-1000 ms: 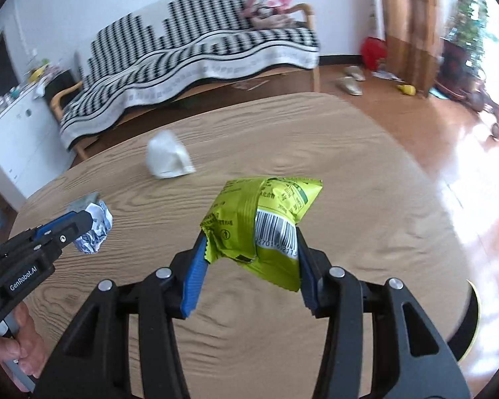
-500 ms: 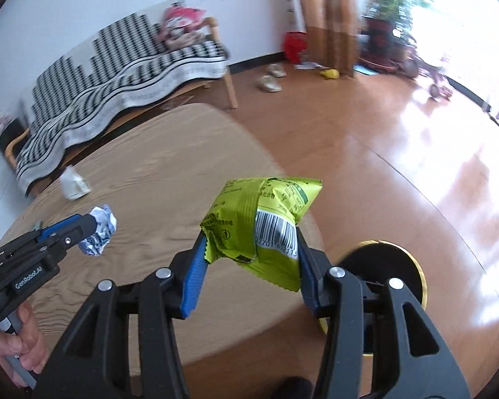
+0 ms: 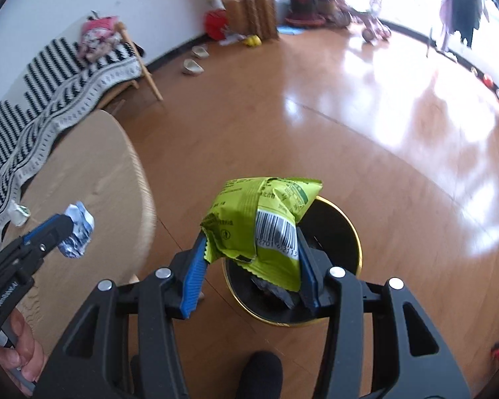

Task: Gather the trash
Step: 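Carry the wrapper and snack bag over the black bin and open both tools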

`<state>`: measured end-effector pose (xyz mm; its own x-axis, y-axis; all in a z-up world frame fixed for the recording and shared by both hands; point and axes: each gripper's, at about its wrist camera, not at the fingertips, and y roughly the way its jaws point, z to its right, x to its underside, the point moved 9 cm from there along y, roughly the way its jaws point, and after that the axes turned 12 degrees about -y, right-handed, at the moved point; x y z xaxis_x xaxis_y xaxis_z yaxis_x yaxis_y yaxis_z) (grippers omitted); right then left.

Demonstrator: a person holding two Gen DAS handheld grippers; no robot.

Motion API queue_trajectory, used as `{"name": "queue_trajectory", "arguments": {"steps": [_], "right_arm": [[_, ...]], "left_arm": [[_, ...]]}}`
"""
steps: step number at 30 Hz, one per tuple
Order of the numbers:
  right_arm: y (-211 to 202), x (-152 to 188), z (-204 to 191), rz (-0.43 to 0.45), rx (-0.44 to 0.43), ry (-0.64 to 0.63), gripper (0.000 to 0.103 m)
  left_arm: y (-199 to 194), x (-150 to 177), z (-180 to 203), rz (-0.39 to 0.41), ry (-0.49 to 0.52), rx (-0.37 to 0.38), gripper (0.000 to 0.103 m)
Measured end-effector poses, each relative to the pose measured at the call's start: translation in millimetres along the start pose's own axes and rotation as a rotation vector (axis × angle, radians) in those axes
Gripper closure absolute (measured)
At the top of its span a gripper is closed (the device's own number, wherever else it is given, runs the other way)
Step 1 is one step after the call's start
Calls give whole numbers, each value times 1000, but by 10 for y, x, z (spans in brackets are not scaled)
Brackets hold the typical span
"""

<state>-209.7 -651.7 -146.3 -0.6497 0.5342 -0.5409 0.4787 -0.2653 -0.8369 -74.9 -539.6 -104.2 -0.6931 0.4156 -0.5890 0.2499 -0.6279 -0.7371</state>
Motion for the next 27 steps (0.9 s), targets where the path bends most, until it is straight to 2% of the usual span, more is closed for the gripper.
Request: {"name": "queue_trajectory", "arguments": {"steps": [7,19,25,27], "right_arm": [[118,177,247,-58,-3,36,55],[164,125,303,-59,7,71,54],[169,110,356,-41,2,87,33],[156,128,354,-38,4,91,32]], "left_arm": [[300,57,349,-38,44,34,74],[552,43,548,-67,50,67,74],[653,84,630,-79,56,70,74],[672,90,606,-84,57,73,74]]}}
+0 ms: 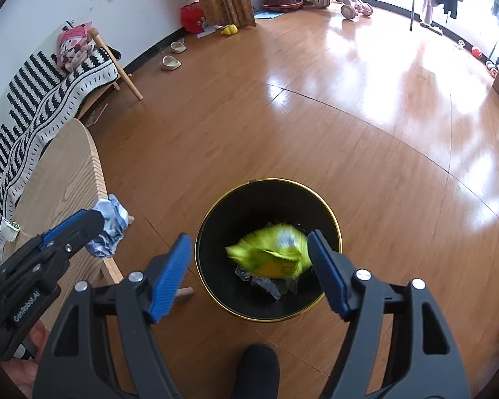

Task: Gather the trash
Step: 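Carry the wrapper and snack bag over the black bin and open both tools, then move both open tools back over the table toward the cigarette pack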

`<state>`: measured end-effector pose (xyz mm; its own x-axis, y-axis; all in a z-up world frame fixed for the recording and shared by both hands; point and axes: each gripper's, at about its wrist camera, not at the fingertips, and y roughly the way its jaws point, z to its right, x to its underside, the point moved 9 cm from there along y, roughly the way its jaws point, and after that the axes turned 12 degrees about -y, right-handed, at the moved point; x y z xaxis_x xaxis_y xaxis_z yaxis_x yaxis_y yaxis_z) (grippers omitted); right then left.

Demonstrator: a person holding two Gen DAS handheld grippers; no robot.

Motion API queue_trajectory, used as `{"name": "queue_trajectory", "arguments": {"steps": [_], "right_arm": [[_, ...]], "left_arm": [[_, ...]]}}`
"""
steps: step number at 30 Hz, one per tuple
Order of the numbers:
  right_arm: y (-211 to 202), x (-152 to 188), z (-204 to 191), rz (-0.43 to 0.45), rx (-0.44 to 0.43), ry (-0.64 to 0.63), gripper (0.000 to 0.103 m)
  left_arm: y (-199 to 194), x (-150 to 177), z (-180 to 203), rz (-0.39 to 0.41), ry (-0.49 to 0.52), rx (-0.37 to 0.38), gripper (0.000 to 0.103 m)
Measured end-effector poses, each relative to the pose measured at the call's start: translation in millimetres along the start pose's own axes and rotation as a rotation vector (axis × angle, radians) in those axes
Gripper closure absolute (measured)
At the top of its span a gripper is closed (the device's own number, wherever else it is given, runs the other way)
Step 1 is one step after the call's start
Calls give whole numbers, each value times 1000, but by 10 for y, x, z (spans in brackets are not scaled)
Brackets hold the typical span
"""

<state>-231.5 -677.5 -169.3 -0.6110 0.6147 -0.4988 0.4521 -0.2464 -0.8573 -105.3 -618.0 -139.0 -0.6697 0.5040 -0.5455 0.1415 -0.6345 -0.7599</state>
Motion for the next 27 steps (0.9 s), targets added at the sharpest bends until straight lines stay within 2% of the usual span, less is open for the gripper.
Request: {"name": "queue_trajectory", "arguments": {"steps": [8,16,18,20,22,27], "right_arm": [[-50,36,149,22,27,56,25],[-173,88,450,66,73,131,22],[-197,100,514,74,81,147,22],[-220,98,575,81,90,157,22],[-235,105,623,85,95,164,20],[-240,114,666,80,98,173,19]], "left_arm": [[157,56,114,-29,10,18,74],[376,118,276,-70,13,70,73],[418,141,318,-74,12,87,69],[442,140,347,-74,6,100,50],[467,153,399,-71,-1,113,42],[487,167,457,-75,6,125,40]]}}
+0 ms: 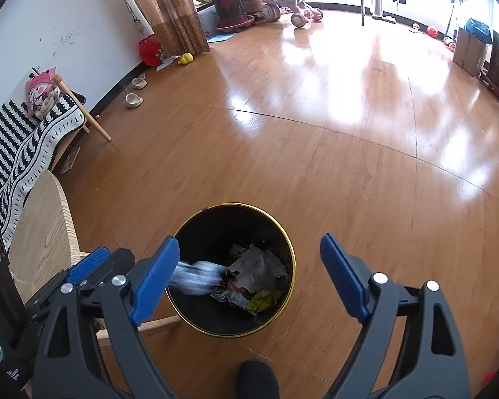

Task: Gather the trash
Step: 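Move both open tools back over the table toward the cigarette pack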

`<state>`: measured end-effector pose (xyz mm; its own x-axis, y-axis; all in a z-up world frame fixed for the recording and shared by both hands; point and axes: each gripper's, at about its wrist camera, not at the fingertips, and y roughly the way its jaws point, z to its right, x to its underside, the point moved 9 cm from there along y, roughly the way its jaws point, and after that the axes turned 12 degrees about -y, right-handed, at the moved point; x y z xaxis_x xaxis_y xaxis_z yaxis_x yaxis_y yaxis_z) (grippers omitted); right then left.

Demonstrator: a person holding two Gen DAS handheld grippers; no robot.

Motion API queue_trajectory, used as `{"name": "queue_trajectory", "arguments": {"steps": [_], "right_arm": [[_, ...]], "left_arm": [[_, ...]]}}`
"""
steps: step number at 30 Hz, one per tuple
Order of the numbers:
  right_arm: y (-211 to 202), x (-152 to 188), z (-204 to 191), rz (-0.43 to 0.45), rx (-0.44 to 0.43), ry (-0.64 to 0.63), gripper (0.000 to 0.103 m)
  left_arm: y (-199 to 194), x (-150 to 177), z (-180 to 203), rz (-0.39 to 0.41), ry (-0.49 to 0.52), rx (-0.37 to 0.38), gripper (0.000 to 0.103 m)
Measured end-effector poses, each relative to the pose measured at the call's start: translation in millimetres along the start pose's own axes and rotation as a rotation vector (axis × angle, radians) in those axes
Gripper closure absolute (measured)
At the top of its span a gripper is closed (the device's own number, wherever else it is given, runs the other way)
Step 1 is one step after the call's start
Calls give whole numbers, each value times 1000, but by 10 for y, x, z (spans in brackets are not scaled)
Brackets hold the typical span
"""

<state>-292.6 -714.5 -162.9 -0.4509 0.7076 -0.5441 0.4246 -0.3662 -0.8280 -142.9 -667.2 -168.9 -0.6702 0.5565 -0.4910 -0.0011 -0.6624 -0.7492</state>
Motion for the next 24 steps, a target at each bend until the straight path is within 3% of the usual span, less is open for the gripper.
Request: {"name": "queue_trajectory", "arguments": {"steps": [6,13,18,24], "right_arm": [[-27,-23,-103,10,-7,-11,19],[-49,-96,-523,19,-55,-54,16],[-69,-151,-1151,23,-105,-130,14],[-102,-171,-2269,28,-204,-257,12]], "left_arm": [[-129,-20,-27,17,8,-1,35],[-595,-185,-355,89,-25,-65,19],[-1110,-361,-864,162,-119,-143,12],[-1882,-442,-1704,246,-241,-286,11]]}}
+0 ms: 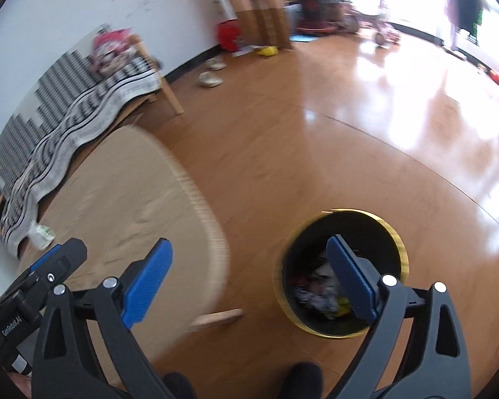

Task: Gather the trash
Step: 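Move both open tools back over the table toward the cigarette pack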

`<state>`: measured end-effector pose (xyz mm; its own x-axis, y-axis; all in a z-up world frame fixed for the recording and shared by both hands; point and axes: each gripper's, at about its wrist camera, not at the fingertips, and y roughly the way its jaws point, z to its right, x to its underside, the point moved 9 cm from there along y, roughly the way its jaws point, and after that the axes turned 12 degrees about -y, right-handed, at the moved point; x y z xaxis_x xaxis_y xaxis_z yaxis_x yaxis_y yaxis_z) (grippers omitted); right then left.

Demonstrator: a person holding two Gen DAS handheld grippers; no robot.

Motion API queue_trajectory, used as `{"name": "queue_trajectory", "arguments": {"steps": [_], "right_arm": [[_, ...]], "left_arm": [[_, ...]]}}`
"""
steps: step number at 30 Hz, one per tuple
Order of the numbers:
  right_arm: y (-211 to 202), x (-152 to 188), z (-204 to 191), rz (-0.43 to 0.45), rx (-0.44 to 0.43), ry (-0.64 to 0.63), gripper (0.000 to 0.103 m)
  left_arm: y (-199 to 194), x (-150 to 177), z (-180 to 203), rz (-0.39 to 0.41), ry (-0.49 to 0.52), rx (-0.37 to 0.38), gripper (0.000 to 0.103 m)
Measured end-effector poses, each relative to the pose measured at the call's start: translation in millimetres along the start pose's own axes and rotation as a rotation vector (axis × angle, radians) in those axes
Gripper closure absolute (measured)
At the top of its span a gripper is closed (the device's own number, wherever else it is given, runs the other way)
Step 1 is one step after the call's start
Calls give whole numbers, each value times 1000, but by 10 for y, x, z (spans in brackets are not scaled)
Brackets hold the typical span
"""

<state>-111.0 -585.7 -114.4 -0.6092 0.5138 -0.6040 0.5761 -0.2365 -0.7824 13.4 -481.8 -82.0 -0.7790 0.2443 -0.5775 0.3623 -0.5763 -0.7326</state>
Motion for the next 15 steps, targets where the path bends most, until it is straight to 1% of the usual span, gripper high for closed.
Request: {"name": "queue_trajectory", "arguments": {"steps": [2,4,5,7,8,9,10,12,13,14,15], "right_arm": [[67,-72,-376,-3,-35,-42,12],[124,-126,-746,-5,-67,-86,12],[160,-154,-1017,-6,-89,-119,12],[209,-175,-1360,-9,-116,-163,11],[240,-176,-1620,-13,-135,-199,11],[261,-184,-1797,-15,-146,-224,11],[282,-172,-1981,-17,-159,-249,11],[310,-165,-2252,-20,-178,-283,11],[335,-155,-2431,-22,-190,-301,11],[344,-143,-2525,-22,-198,-311,10],[368,-147,-2629,-25,-205,-323,10]], "left_arm": [[-141,-93,-290,24,-30,-39,11],[-337,-212,-690,56,-65,-87,11],[-398,-245,-826,66,-76,-106,11],[-595,-342,-1219,100,-99,-155,11],[-705,-386,-1449,119,-110,-187,10],[-762,-400,-1592,130,-116,-206,10],[-877,-429,-1852,148,-132,-242,9],[-1063,-473,-2335,173,-174,-305,9],[-1117,-472,-2512,181,-194,-328,9],[-1202,-480,-2778,192,-225,-368,9],[-1256,-486,-2962,198,-246,-396,8]]}}
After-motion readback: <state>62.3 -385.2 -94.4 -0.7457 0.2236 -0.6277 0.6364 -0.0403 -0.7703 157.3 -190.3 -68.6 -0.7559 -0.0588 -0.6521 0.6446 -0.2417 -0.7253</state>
